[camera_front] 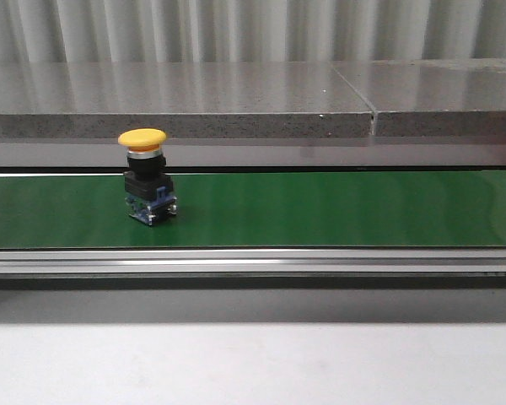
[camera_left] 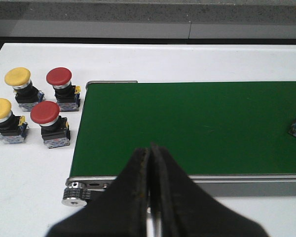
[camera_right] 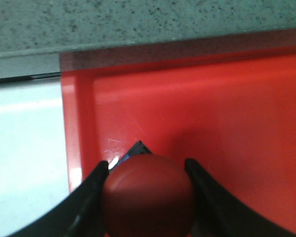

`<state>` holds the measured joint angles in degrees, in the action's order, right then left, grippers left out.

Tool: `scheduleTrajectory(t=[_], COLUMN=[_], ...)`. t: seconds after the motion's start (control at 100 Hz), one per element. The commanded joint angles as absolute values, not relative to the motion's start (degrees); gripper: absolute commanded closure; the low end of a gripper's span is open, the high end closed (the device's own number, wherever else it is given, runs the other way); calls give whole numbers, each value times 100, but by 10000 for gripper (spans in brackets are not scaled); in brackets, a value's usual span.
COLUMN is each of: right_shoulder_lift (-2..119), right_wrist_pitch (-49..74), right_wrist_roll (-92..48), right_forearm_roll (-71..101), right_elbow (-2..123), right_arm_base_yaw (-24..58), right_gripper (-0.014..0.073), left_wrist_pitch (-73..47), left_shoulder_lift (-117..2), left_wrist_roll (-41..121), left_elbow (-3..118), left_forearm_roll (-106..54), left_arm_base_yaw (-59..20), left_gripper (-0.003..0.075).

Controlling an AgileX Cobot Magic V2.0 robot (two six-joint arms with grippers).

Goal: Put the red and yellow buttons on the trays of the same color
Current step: 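Lower the red button into the red tray and open the right gripper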

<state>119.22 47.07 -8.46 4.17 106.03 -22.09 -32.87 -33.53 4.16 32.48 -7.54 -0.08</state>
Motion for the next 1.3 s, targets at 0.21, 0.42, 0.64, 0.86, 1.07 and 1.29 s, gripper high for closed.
scheduleTrajectory(t=[0.21, 0.42, 0.64, 0.86, 1.07, 1.29], right_shoulder_lift=[12205, 12458, 12513, 12491, 12254, 11517], right_wrist_pitch=[4417, 4356, 4295, 4316, 4735, 5317], right_wrist_roll=[-895, -895, -895, -895, -895, -1076], right_forearm_roll=[501, 520, 627, 846, 925, 1234], right_elbow=[11188, 11188, 11188, 11201, 11605, 11738], right_arm_base_yaw=[-2262, -2262, -2262, -2262, -2262, -2163], right_gripper=[442, 442, 331, -35, -53, -53], left_wrist_pitch=[-2877, -2877, -2877, -2877, -2877, -2877], left_shoulder_lift=[-3357, -3357, -3357, -3357, -3357, -3357], left_wrist_roll=[416, 416, 416, 416, 416, 416], left_elbow=[3400, 3400, 3400, 3400, 3400, 3400], left_forearm_roll=[-807, -807, -807, -807, -807, -807], left_arm_base_yaw=[-51, -51, -51, -51, -51, -51], left_gripper=[740, 740, 740, 740, 740, 740])
